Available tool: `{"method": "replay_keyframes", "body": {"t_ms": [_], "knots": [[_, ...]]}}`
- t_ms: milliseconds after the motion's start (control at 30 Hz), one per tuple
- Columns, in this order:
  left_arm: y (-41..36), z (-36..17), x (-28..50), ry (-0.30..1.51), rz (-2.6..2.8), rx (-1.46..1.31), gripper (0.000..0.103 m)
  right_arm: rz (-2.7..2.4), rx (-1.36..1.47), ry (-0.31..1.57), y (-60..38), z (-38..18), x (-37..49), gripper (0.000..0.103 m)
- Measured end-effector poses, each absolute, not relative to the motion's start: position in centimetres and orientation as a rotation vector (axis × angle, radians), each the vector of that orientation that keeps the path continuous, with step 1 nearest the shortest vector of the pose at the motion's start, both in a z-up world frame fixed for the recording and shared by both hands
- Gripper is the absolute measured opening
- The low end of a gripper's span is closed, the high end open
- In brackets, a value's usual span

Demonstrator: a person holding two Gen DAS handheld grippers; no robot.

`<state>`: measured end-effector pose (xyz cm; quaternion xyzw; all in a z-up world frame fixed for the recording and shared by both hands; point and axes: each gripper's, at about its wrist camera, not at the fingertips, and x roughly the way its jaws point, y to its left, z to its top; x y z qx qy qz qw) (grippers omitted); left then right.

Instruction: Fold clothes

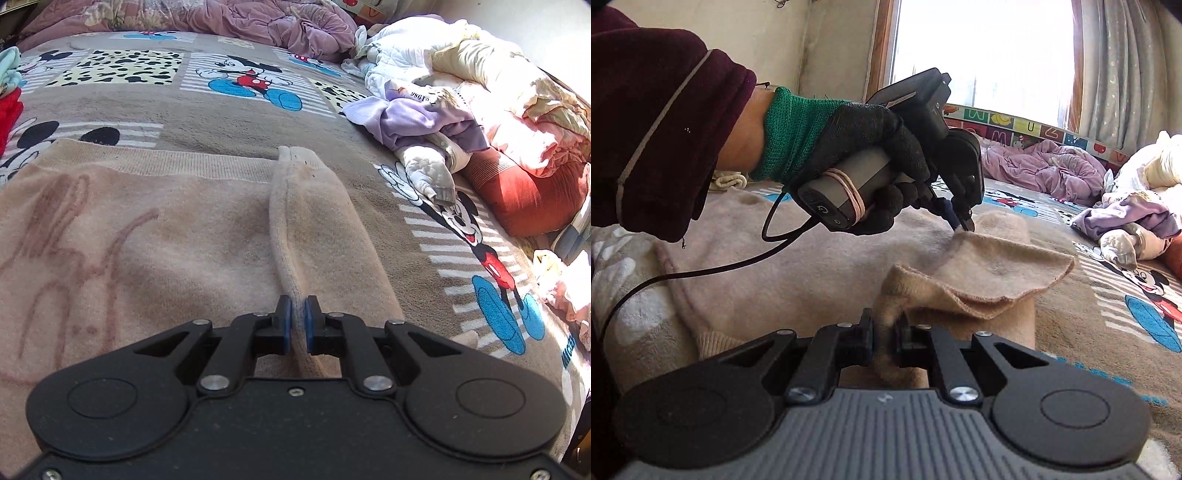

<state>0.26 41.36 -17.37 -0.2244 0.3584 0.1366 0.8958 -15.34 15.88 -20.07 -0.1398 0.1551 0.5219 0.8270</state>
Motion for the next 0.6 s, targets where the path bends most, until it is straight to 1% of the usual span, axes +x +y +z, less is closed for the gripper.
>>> {"method": "replay_keyframes", "body": {"t_ms": [33,67,100,133,167,200,233,267,300,400,433,467,500,600], "knots": [[41.3,-17.6,0.4,0.756,0.286,-0.456,0.006,1.112,-0.294,0.335,15.9,-20.1,-15.1,0.012],[41.4,-17.6,0.4,0.763,0.293,-0.461,0.007,1.119,-0.29,0.343,15.8,-20.1,-15.0,0.014],[41.5,-17.7,0.4,0.769,0.301,-0.465,0.01,1.127,-0.288,0.349,15.8,-20.1,-14.8,0.019],[41.4,-17.3,-0.1,0.757,0.318,-0.462,0.018,1.138,-0.281,0.352,15.6,-20.1,-14.7,0.023],[41.2,-16.8,-0.6,0.744,0.335,-0.457,0.026,1.155,-0.263,0.349,15.1,-19.9,-14.6,0.035],[40.8,-15.9,-1.6,0.717,0.341,-0.43,0.03,1.167,-0.241,0.342,14.5,-19.6,-14.6,0.046],[40.3,-15.0,-2.6,0.689,0.346,-0.404,0.037,1.167,-0.22,0.333,13.7,-19.2,-14.4,0.051],[39.7,-14.2,-4.1,0.668,0.338,-0.408,0.044,1.164,-0.208,0.33,12.9,-18.9,-14.3,0.058],[39.2,-13.5,-5.5,0.648,0.329,-0.414,0.045,1.162,-0.199,0.328,12.1,-18.7,-14.2,0.062],[37.0,-12.1,-10.5,0.622,0.245,-0.511,0.046,1.136,-0.195,0.351,10.1,-18.6,-13.8,0.064],[36.0,-11.8,-12.2,0.615,0.22,-0.538,0.049,1.132,-0.192,0.353,9.7,-18.6,-13.7,0.064],[34.7,-11.8,-13.2,0.621,0.194,-0.53,0.056,1.128,-0.188,0.355,9.4,-18.7,-13.6,0.064],[33.3,-11.8,-14.2,0.628,0.169,-0.521,0.059,1.126,-0.191,0.356,9.2,-18.7,-13.6,0.064],[28.9,-12.9,-14.5,0.699,0.191,-0.371,0.059,1.13,-0.238,0.354,9.3,-19.2,-14.2,0.064]]}}
